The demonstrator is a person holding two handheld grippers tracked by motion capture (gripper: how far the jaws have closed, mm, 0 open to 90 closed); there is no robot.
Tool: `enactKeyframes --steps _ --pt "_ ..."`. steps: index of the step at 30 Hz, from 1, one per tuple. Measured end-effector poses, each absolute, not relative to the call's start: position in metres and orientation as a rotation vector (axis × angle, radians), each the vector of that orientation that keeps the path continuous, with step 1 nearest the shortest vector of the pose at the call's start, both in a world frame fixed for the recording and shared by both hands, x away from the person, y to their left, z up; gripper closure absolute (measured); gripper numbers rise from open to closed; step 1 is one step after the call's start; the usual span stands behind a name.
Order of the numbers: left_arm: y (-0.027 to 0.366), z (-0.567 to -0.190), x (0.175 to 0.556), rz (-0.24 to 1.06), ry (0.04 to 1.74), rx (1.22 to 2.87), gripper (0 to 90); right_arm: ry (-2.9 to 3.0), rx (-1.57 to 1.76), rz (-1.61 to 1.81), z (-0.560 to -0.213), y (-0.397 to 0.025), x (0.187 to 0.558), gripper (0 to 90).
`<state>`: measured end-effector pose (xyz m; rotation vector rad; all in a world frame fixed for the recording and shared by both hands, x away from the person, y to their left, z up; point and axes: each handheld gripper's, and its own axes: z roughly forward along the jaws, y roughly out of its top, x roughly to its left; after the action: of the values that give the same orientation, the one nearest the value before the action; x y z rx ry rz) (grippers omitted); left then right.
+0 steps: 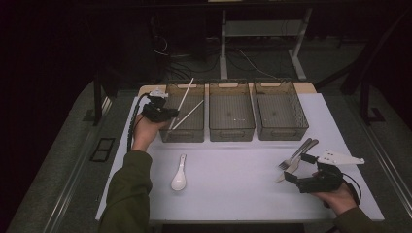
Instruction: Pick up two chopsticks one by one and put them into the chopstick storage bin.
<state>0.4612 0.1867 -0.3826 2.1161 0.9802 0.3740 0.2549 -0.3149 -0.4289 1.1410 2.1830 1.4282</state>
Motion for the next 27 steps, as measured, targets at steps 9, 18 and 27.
enactKeyframes --steps 9,18,27 --pt "0.178 -0.389 0.467 0.384 1.027 2.145 83.1 2.184 1.140 1.430 -0.429 -0.315 0.255 0.7" --pt "0.176 -0.389 0.467 0.408 1.033 2.130 79.5 2.182 1.139 1.432 -0.429 -0.315 0.255 0.7" --pt "0.175 -0.378 0.460 0.385 1.002 2.074 73.7 2.181 1.143 1.431 -0.429 -0.315 0.255 0.7"
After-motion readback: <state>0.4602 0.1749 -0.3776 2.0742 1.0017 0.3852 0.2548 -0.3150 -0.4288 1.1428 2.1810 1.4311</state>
